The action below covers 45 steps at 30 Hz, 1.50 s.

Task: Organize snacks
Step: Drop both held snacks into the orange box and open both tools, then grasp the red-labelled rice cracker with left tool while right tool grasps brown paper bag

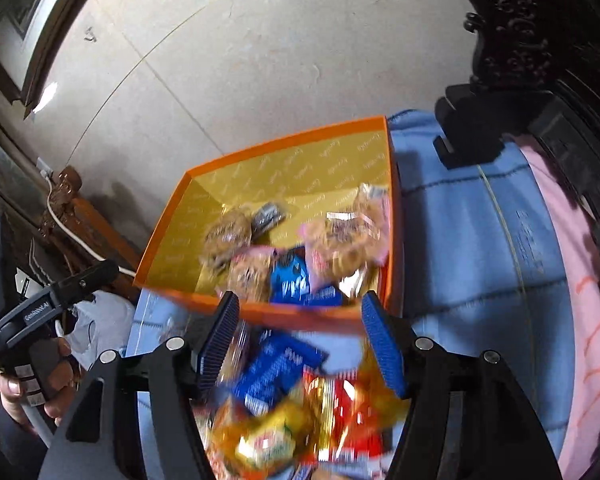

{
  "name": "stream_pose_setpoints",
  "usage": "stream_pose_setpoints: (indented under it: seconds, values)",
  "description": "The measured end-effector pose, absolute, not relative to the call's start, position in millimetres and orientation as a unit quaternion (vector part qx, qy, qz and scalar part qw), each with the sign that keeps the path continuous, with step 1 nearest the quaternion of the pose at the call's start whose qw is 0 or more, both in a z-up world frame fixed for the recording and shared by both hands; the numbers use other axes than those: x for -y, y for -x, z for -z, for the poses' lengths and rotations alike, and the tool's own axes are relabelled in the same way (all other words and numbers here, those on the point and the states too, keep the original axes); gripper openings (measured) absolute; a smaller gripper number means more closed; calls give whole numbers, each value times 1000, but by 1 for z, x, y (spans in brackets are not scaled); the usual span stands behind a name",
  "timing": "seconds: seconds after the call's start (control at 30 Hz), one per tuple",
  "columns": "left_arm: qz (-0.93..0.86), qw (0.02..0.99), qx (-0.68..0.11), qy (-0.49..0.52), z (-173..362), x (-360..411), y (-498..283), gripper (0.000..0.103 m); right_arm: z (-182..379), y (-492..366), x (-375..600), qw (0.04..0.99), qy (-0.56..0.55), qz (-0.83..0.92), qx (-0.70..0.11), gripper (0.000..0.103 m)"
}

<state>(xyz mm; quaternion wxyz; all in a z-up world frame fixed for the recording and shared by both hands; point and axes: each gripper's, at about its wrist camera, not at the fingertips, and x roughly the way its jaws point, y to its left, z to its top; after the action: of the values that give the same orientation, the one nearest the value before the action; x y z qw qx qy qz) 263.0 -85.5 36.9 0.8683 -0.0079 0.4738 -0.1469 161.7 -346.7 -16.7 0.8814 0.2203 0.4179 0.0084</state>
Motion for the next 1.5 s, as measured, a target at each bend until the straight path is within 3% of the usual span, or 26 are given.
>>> stream_pose_setpoints:
  seconds: [0.17, 0.73, 0.97, 1.23, 1.3, 1.37, 1.5]
  values:
    - [149, 859, -491, 2, -34, 75, -219, 98, 17, -116, 341, 877, -217, 2, -429, 89]
    - [97, 802, -589, -15, 53, 20, -111, 98, 86, -8, 291, 829, -179, -5, -530, 93]
    - [92, 794, -600, -23, 61, 14, -98, 98, 106, -7, 275, 823, -129, 13, -553, 85]
    - [143, 779, -607, -67, 74, 42, -70, 98, 140, -30, 256, 809, -93, 3, -581, 63]
    - [154, 774, -609, -81, 79, 51, -63, 98, 148, -36, 253, 806, -74, 8, -588, 50]
    - [154, 770, -613, -84, 83, 55, -61, 98, 152, -37, 251, 811, -56, 7, -583, 44]
    - [137, 770, -619, -69, 88, 46, -65, 98, 146, -33, 261, 813, -79, -6, -577, 40]
